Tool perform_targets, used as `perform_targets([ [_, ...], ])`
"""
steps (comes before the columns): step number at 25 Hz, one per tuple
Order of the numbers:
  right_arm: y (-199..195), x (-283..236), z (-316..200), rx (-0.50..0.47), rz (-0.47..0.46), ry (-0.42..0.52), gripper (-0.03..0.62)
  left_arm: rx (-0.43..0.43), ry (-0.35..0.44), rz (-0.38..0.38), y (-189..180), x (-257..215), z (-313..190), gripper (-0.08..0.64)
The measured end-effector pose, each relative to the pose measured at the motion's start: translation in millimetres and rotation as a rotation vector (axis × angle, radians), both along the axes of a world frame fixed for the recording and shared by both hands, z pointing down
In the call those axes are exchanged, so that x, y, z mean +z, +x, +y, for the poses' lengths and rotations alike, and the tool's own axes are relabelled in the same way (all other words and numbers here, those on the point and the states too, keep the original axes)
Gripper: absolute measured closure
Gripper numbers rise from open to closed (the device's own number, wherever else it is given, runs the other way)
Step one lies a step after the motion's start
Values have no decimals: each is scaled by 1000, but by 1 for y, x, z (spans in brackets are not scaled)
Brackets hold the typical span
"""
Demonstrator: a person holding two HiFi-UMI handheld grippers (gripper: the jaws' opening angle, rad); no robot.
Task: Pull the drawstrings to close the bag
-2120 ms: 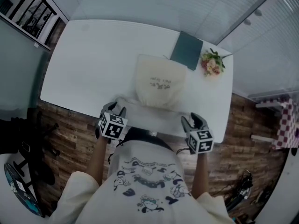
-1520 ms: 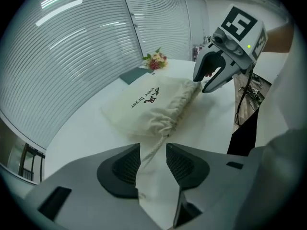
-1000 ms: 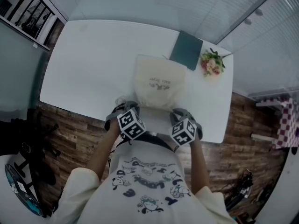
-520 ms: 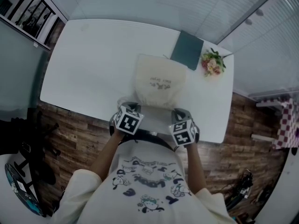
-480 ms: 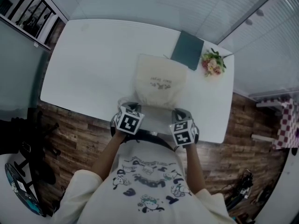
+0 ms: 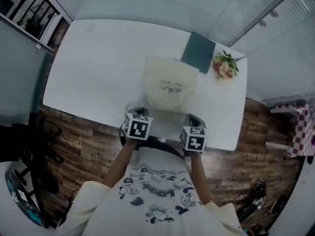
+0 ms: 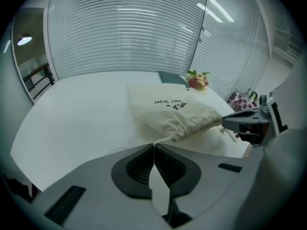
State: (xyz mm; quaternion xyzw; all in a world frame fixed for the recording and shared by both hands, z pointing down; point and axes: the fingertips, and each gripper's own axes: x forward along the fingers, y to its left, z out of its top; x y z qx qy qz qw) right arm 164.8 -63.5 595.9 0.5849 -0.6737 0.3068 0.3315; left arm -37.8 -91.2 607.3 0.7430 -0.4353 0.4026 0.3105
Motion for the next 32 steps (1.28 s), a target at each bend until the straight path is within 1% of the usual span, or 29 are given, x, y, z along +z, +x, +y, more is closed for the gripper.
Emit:
perform_targets([
  [2,6,-2,-2,85,-74,11,574,-36,14,19,-7,-4,-5,511],
  [4,11,-2,-3,183,-163,13,574,-86,19,67,-9,-8,-10,511],
  [6,17,-3,-4,250,-191,29,574,-127,7,86,-12,-7,-8,512],
  [7,20,-5,-5,268,-189,43,574,-148,-4,91,-15,-4,-6,512],
  [9,26,-6,-6,305,-206,61,574,-194,-13,127,-18,-1,-8,512],
  [11,29,-3,-5,357,-268,55,574,-227,-14,158,-22,-2,-12,511],
  [13,32,0,-2,403,-315,49,574,-238,-13,164,-25,-1,-12,512],
  [23,52,-2,3,528,-400,84,574,-316,-54,257,-31,-1,-17,511],
  [27,57,0,5,558,-421,90,574,-321,-60,256,-32,0,-17,511],
  [32,62,-3,6,607,-450,115,574,-338,-74,273,-34,1,-17,511],
])
